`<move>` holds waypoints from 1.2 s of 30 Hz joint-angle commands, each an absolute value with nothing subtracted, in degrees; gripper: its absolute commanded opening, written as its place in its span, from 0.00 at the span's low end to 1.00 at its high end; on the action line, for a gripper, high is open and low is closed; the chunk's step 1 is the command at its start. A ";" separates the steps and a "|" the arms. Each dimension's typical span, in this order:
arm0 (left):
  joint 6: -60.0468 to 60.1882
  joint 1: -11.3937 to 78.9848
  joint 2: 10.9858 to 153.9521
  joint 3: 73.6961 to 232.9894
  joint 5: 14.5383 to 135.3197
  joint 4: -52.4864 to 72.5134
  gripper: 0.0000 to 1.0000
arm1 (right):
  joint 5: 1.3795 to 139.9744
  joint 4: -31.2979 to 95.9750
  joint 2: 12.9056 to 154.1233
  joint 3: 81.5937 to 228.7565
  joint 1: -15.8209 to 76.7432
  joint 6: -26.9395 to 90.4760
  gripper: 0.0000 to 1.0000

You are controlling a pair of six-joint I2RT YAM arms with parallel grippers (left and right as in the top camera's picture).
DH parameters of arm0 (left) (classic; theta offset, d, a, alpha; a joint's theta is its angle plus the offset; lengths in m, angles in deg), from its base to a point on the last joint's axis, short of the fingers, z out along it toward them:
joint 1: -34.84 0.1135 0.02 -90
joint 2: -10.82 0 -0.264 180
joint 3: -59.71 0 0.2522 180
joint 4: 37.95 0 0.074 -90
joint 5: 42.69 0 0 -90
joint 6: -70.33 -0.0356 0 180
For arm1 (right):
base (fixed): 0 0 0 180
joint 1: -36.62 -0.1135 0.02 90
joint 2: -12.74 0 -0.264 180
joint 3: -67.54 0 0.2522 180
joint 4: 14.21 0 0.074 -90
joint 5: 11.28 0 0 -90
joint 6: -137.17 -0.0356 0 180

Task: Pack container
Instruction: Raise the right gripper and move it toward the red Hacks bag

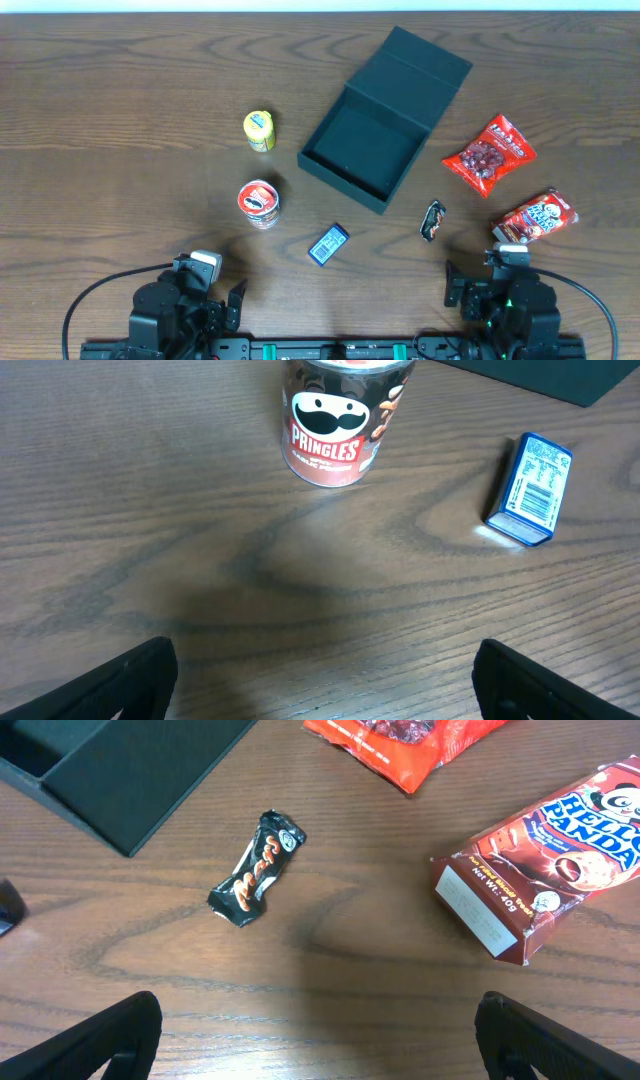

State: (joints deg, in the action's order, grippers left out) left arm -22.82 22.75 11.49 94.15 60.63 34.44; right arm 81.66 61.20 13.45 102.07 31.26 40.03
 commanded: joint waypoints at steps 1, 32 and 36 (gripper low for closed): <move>-22.26 23.10 11.07 92.43 61.29 35.49 0.95 | 81.46 61.29 13.10 101.83 31.08 40.58 0.99; -22.26 23.10 11.07 92.43 61.29 35.49 0.95 | 86.53 49.20 13.10 101.83 31.08 38.43 0.99; -22.26 23.10 11.07 92.43 61.29 35.49 0.95 | 85.22 44.74 13.10 101.83 31.08 35.64 0.99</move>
